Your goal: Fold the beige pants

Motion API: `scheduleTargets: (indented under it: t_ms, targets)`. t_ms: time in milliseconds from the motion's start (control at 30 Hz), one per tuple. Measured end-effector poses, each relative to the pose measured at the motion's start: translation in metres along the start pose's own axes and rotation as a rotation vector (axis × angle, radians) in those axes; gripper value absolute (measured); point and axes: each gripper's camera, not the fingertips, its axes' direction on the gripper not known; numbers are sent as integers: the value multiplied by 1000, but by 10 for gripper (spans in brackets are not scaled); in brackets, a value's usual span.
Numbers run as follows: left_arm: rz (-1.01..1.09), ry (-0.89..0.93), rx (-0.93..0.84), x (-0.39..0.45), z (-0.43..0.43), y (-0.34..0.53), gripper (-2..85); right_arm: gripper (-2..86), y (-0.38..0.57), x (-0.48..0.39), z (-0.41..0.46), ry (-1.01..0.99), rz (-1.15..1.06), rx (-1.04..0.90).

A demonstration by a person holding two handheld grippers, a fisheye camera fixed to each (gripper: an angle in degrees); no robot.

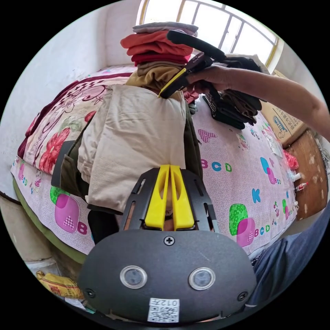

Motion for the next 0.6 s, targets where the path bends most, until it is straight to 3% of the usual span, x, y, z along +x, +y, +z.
scheduleTargets:
  t_ms: [133,333,500,600]
  targets:
    - [-1,20,16,-2,-10,1,3,0,19,12,-16,6,45,26]
    - [-86,-96,219,-16,-83,1,3,-1,35,33,-84,23,118,185]
    - [-168,-145,75,-37,-55,-25,3,0,-3,28,-66,-145,95,237]
    - [-232,-205,-34,-45,-27,-28,3,0,-18,28,-20,-151,132,99]
